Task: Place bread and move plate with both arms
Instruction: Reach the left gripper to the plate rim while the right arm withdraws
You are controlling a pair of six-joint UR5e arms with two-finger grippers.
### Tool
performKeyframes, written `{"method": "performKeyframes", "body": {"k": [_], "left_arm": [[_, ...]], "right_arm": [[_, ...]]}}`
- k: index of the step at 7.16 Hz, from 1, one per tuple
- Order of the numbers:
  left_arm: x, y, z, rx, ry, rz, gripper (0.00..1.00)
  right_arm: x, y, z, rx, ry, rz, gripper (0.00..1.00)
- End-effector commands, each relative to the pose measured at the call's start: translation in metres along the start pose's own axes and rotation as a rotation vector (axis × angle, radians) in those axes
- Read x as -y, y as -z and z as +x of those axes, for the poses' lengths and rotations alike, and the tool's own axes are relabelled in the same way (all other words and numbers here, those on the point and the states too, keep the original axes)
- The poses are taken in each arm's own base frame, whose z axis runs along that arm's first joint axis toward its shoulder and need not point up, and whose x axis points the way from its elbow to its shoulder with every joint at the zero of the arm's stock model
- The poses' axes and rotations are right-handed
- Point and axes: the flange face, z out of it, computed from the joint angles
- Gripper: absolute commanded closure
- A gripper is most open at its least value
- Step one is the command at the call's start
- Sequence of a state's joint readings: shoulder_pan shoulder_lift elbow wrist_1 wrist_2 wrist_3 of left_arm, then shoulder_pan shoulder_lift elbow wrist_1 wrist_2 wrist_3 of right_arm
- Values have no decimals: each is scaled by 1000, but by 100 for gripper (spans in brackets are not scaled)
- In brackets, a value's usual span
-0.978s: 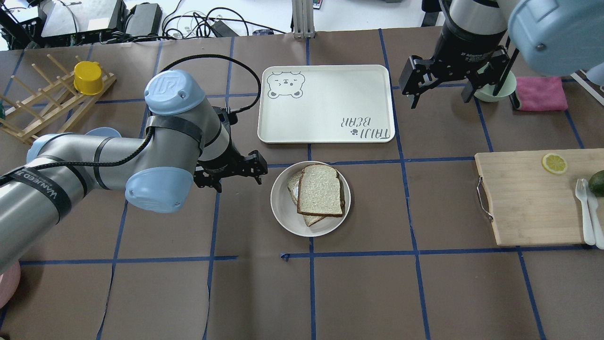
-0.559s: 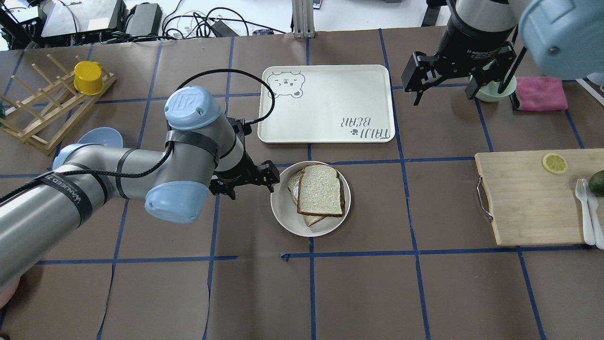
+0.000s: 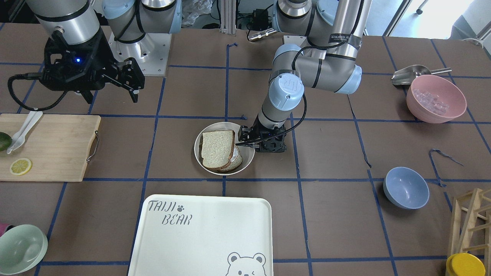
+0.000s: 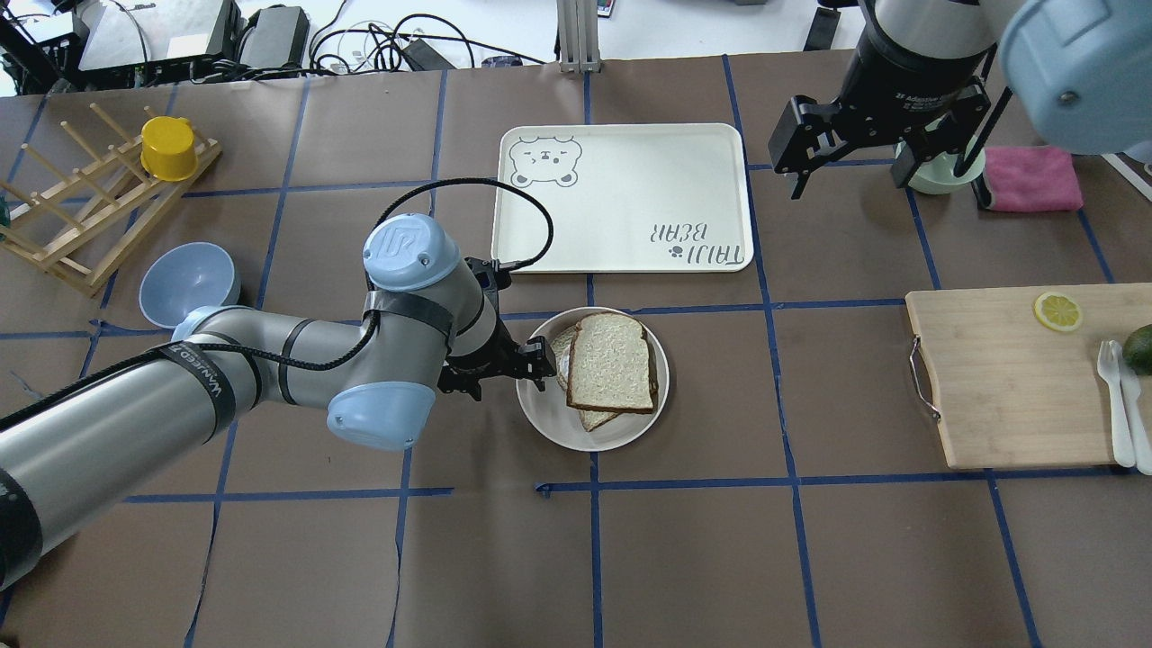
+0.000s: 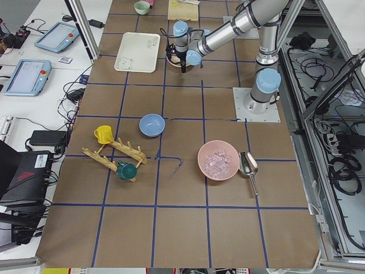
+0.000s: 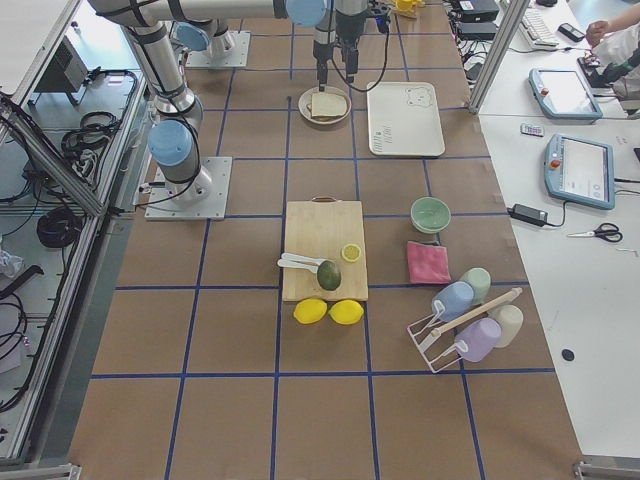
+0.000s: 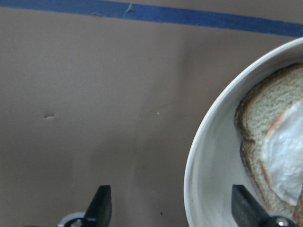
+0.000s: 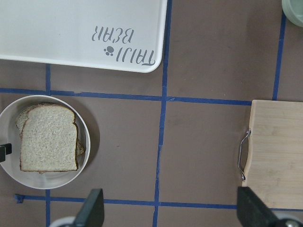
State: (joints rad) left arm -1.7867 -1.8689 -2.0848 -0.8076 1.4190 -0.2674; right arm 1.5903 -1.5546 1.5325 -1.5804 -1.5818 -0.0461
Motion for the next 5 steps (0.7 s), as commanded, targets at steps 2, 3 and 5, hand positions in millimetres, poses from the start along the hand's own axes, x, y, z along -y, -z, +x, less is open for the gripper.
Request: {"method": "performKeyframes", "body": {"k": [2, 3, 5], "left_arm": [[4, -10, 1, -3, -3, -6, 82], [4, -11, 1, -4, -3, -5, 100], [10, 2, 3, -15, -11, 26, 100]], "right_arm": [[1, 0, 1, -1, -1, 2, 0], [1, 0, 1, -1, -1, 3, 0], [1, 0, 1, -1, -3, 3, 0]]}}
